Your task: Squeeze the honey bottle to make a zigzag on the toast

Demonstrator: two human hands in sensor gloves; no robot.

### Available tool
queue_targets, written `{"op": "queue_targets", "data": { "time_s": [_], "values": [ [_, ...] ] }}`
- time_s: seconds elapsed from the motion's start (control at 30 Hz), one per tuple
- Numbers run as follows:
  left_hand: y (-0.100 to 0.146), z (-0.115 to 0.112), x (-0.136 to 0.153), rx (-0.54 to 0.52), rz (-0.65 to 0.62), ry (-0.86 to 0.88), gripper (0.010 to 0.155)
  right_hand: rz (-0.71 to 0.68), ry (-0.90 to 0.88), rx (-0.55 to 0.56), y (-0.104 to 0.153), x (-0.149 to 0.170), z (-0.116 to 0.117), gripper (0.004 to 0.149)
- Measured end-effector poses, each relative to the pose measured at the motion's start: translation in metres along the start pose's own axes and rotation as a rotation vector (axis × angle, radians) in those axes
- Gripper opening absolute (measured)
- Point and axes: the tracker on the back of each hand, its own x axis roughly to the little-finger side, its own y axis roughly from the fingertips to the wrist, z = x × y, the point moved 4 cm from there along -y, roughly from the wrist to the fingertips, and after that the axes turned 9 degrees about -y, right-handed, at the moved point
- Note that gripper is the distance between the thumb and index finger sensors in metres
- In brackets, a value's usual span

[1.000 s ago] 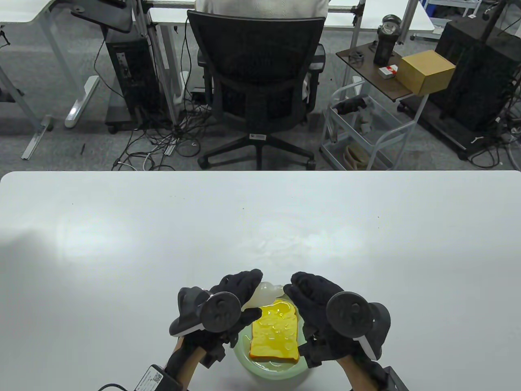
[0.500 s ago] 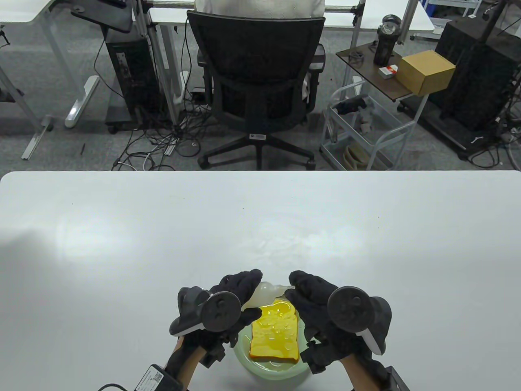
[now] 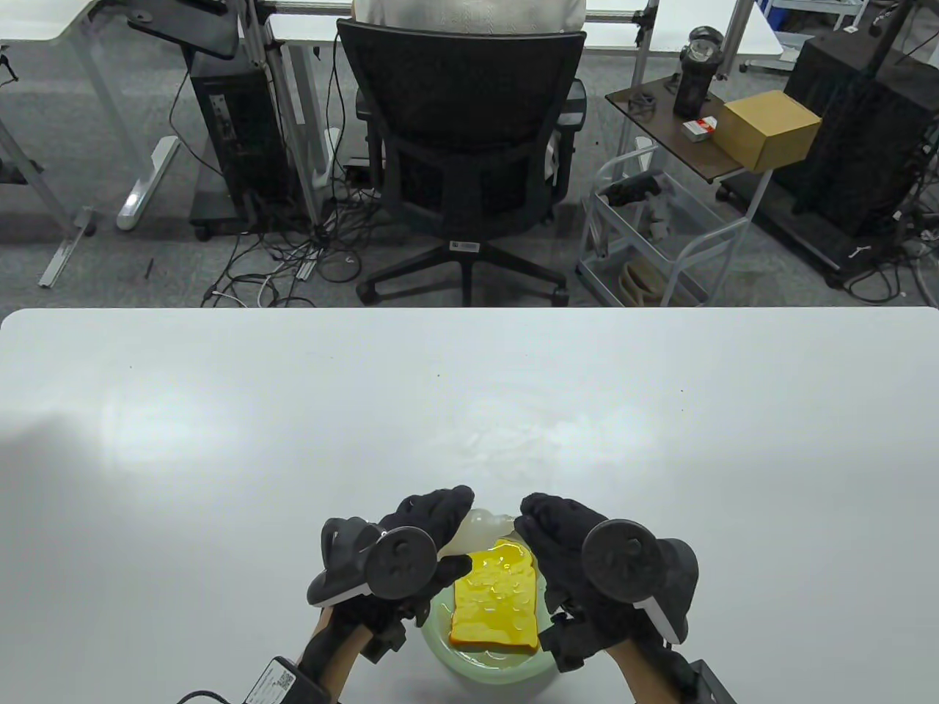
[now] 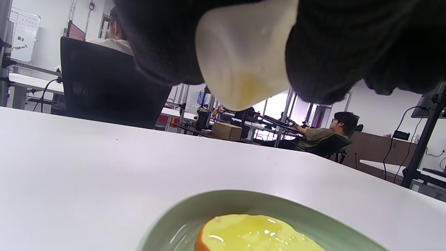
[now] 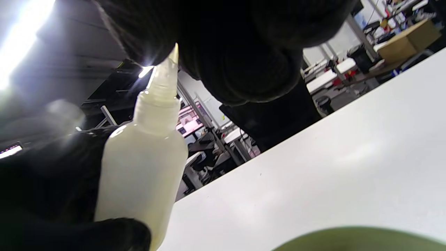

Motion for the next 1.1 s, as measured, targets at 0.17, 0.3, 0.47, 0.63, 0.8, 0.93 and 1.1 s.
{"op": "queue_targets", "data": {
  "time_s": [0.17, 0.3, 0.47, 0.63, 0.8, 0.93, 1.1],
  "values": [
    [0.0, 0.0, 0.001, -0.004, 0.004, 0.011, 0.086, 0.007, 0.011, 0.027, 0.001, 0.001, -0.003, 0.05],
    [0.0, 0.0, 0.001, -0.004, 0.008, 0.0, 0.086, 0.008, 0.025, 0.119, 0.003, 0.002, -0.01, 0.052],
    [0.0, 0.002, -0.005, -0.009, -0.008, -0.003, 0.086, 0.002, 0.049, 0.104, 0.003, 0.0, -0.004, 0.042],
    [0.0, 0.001, -0.003, -0.002, -0.007, -0.005, 0.086, -0.014, 0.046, 0.066, 0.002, -0.003, -0.002, 0.041],
    [0.0, 0.0, -0.003, 0.0, -0.012, 0.02, 0.086, -0.011, 0.024, 0.042, 0.003, -0.004, -0.006, 0.041],
    [0.0, 0.0, -0.003, -0.002, -0.007, 0.029, 0.086, -0.02, 0.029, 0.045, 0.004, -0.008, -0.011, 0.041],
    [0.001, -0.001, 0.004, -0.003, 0.009, 0.027, 0.086, -0.033, 0.023, 0.128, 0.007, -0.008, -0.033, 0.041]
  ]
}}
